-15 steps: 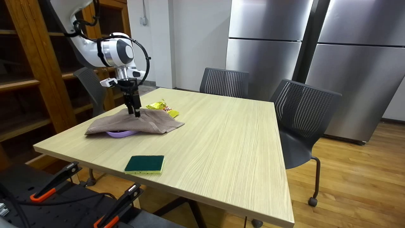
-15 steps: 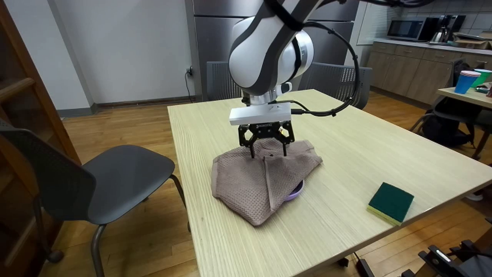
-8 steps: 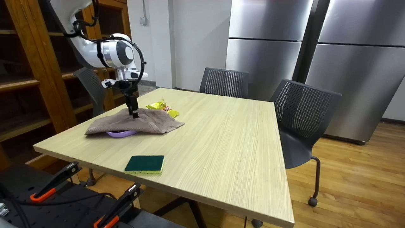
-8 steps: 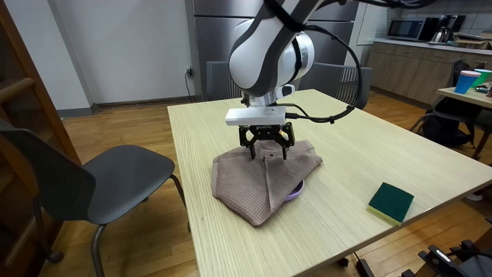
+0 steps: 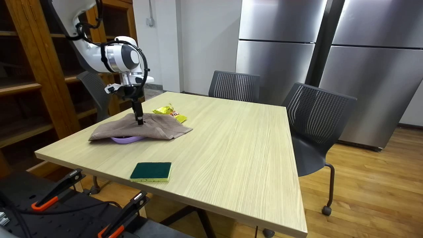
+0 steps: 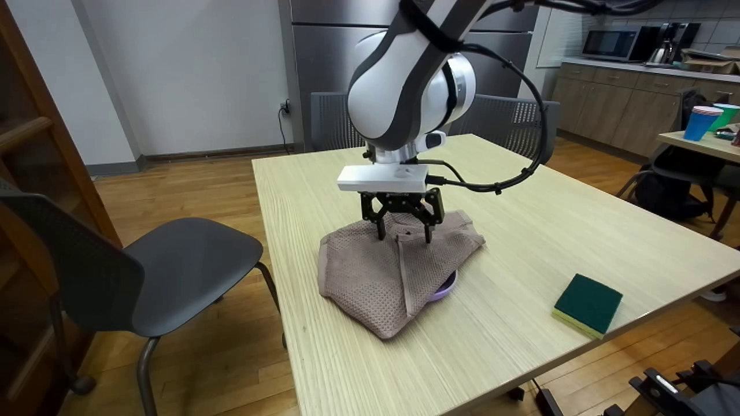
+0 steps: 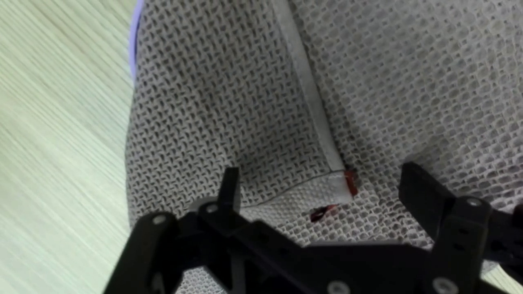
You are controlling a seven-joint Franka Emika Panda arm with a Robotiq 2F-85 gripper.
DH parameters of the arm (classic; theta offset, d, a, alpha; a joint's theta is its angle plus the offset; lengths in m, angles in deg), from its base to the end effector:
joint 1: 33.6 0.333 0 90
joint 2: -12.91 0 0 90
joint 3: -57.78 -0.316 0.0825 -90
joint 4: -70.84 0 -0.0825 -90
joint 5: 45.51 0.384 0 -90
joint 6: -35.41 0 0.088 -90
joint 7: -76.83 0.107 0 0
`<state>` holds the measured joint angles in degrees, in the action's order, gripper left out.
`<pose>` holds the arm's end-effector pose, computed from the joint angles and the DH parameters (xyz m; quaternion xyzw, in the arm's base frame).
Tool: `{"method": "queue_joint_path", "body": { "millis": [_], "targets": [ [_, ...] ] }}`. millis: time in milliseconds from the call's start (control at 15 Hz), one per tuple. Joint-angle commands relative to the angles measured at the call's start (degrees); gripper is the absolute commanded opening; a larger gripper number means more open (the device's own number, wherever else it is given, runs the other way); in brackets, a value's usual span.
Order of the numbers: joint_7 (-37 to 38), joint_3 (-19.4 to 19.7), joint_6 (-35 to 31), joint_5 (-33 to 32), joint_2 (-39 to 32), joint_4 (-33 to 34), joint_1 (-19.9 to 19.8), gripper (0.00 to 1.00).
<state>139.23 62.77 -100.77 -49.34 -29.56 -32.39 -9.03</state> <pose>0.5917 0.2117 0.1212 0.9388 -0.3307 -0.0284 0.0926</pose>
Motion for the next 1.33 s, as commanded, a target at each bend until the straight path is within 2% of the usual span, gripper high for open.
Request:
{"method": "queue_joint_path", "body": {
  "millis": [0, 1200, 1267],
  "targets": [
    [1.94, -1.07, -1.99, -0.01, 2.06, -2.42, -0.93, 1.00],
    [1.78, -0.92, -8.00, 0.11, 5.64, -7.84, -1.11, 1.00],
    [1.72, -0.97, -8.14, 0.14, 5.82, -8.06, -1.17, 0.75]
  ]
}}
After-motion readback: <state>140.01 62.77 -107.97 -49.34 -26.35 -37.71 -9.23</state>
